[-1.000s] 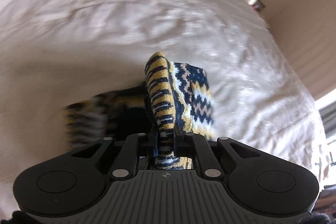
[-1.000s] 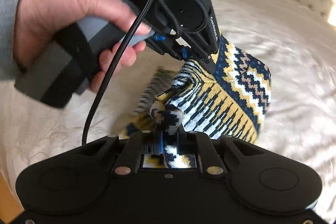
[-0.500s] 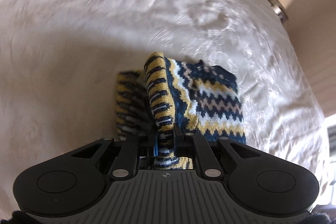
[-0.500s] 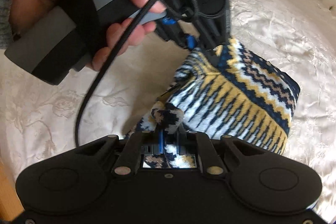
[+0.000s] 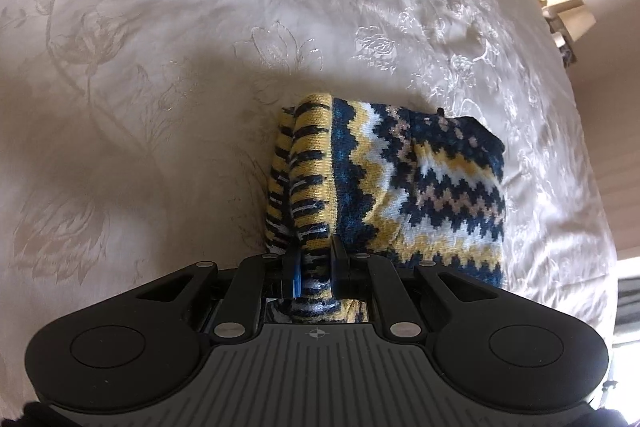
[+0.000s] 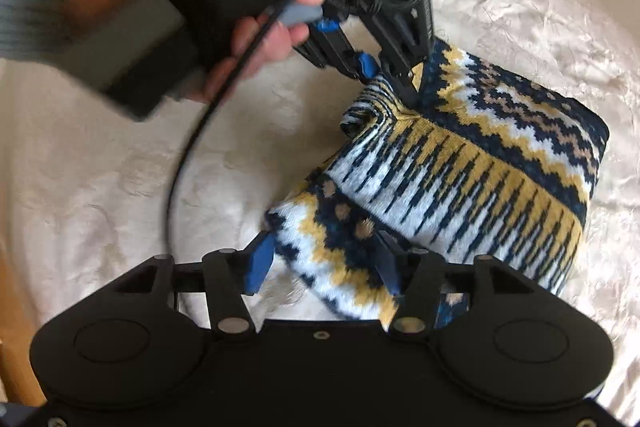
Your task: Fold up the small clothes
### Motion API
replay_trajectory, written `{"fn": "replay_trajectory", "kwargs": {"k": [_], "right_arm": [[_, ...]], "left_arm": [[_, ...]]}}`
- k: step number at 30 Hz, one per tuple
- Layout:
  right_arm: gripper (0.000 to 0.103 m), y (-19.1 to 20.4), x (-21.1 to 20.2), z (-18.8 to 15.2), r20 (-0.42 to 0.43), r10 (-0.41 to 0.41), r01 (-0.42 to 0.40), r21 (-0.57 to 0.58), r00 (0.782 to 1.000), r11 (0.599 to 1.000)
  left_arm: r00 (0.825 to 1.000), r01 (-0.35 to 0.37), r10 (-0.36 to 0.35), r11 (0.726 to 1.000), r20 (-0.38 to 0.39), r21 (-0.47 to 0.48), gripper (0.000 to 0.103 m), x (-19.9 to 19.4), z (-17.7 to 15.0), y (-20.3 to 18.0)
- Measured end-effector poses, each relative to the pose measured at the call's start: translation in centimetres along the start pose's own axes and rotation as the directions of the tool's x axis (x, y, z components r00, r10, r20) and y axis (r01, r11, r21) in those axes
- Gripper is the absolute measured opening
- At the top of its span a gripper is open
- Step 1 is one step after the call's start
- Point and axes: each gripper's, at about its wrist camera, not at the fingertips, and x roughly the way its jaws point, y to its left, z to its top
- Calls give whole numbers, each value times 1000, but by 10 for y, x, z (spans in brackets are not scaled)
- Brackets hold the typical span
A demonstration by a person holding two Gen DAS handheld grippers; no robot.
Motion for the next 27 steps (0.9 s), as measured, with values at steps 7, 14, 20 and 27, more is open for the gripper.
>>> {"fn": "replay_trajectory", "kwargs": {"k": [7,14,20,27], "right_arm": [[61,-32,-44,-18,66,23,-30,108,998,994],[61,-73,-51,-11,88,-72,43,293,994,955],[69,-109,-52,-3,109,-133,79,399,985,914],[102,-144,-25,26,142,-150,75,429,978,900]], "left_arm": [[1000,24,-23,1000,-16,3,16,5,0,7],[1000,-19,20,996,-19,86,20,-9,-1,-1],[992,-106,89,970,88,218,24,-51,-9,-22],[988,-97,55,950,146,298,36,-42,-11,-64]]}}
